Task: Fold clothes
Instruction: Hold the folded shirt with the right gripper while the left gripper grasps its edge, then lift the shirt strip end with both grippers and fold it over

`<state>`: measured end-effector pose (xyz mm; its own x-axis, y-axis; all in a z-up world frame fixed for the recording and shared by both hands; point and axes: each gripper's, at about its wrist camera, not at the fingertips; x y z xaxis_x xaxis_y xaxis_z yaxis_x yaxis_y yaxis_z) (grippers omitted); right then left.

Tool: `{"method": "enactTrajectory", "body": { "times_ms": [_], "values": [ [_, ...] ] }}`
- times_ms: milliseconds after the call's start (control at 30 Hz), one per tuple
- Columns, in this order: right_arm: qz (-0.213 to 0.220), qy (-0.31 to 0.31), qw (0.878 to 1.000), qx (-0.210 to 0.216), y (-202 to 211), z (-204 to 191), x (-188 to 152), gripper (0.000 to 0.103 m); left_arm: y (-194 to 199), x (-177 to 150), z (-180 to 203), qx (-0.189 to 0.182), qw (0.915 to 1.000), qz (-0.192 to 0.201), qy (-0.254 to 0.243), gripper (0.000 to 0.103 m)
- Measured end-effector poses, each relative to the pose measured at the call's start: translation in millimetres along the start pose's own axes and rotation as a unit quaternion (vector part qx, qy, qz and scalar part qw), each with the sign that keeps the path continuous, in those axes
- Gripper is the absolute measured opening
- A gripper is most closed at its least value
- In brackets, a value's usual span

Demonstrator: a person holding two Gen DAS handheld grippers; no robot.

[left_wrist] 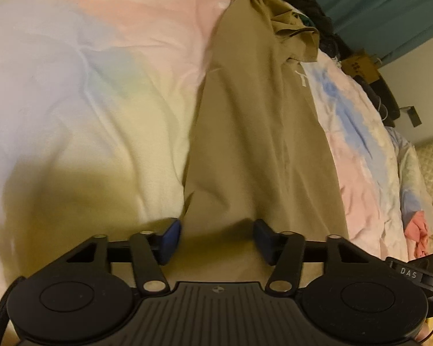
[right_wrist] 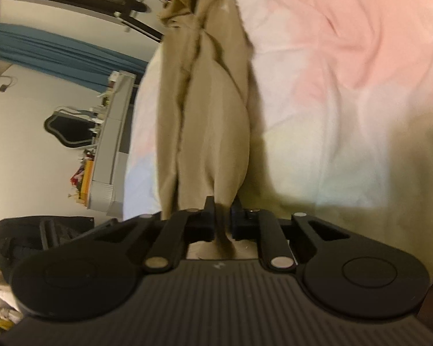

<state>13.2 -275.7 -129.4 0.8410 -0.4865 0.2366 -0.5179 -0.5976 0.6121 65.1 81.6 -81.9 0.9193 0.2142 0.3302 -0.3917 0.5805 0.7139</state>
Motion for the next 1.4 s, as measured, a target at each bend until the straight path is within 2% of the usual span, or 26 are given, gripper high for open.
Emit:
{"method": "enactTrajectory", "body": {
  "times_ms": [233,367,433,467,500,667,700,833,900,967,1033,1133,1200,1267,1300,1333,1400],
  "values": [
    [0.033,-0.010,0.999,0.012,12,-1,3,0.010,5,-6,-2,0.013,0.9994,0.028,0.017,0.017],
    [0.030,-0.019,0.999,-0.003,8,2,3,0.010,5,-7,-3,0.012,0.9992,0.032,0.021,0.015],
    [0.021,-0.024,0.999,-0.007,6,6,3,0.012,3,-5,-6,0.012,0.9992,0.028,0.026,0.023],
    [0.016,-0.025,1.000,-0.008,4,7,2,0.012,1,-4,-7,0.012,0.9992,0.024,0.029,0.031],
    [0.013,-0.024,1.000,-0.007,3,7,2,0.012,0,-4,-8,0.012,0.9992,0.020,0.032,0.045],
    [0.009,-0.024,1.000,-0.014,2,6,0,0.015,-7,-1,-11,-0.002,0.9994,0.005,0.034,0.061],
    [0.010,-0.029,0.999,-0.022,1,7,0,0.020,-9,-1,-12,-0.005,0.9994,-0.002,0.034,0.065],
    [0.009,-0.045,0.999,-0.024,-2,12,2,0.059,-15,0,-12,-0.011,0.9992,-0.022,0.032,0.065],
    [0.002,-0.042,0.999,-0.026,-6,11,2,0.060,-17,-1,-12,-0.013,0.9990,-0.031,0.030,0.064],
    [-0.012,-0.036,0.999,-0.037,-14,11,2,0.060,-19,-4,-9,-0.013,0.9987,-0.043,0.023,0.055],
    [-0.027,-0.036,0.998,-0.050,-22,12,3,0.058,-18,-9,-4,-0.005,0.9989,-0.045,0.010,0.035],
    [-0.045,-0.014,0.997,-0.053,-29,10,3,0.058,-13,-15,2,0.005,0.9993,-0.038,-0.003,0.014],
    [-0.071,0.010,0.996,-0.050,-35,3,0,0.058,-10,-18,5,0.009,0.9995,-0.031,-0.006,0.006],
    [-0.098,0.050,0.993,-0.052,-40,-8,-5,0.058,-7,-20,8,0.013,0.9996,-0.023,-0.009,0.005],
    [-0.105,0.077,0.990,-0.061,-41,-17,-7,0.044,-3,-21,8,0.009,0.9998,-0.016,-0.005,0.004],
    [-0.109,0.105,0.986,-0.075,-42,-25,-10,0.011,3,-21,6,-0.002,1.0000,-0.004,0.003,0.004],
    [-0.101,0.129,0.984,-0.075,-37,-37,-12,0.010,18,-19,1,-0.029,0.9990,0.025,0.024,0.004]
  ]
}}
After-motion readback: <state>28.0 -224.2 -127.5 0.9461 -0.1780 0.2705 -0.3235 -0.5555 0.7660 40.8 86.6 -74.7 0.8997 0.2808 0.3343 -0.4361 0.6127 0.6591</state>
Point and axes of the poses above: each gripper's, at about its wrist camera, not at the fingertips, and y roughly against the way its jaws point, z to its right, x to its top, and after that the axes turned 9 degrees about -x, right-handed
